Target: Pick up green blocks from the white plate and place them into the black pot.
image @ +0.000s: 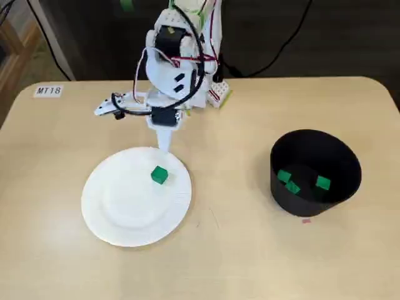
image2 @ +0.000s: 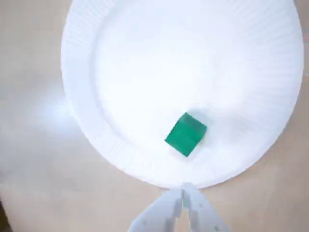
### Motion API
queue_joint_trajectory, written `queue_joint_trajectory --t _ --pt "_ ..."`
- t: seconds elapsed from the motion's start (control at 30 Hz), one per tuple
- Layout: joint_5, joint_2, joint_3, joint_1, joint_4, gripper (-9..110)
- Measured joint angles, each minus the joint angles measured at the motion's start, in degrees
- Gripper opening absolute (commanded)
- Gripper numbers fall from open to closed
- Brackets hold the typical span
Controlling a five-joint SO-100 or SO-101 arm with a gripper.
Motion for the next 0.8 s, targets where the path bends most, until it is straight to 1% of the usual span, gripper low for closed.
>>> queue_joint_trajectory --t 0.07,0.17,0.2,0.27,0.4,0.57,0.8 --pt "0.44 -2.29 -0.18 1.41 -0.88 -2" --pt "3.69 -4.57 -0.44 1.49 -2.46 -2" --pt "5.19 -5.36 -1.05 1.23 -2.55 1" --pt "7.82 -6.94 -2.29 0.97 -2.55 12" --pt "11.07 -8.88 -3.52 1.49 -2.2 23" --pt "13.54 -10.9 -3.6 2.02 -1.32 28" --pt "16.26 -14.41 -4.22 2.72 -0.26 31"
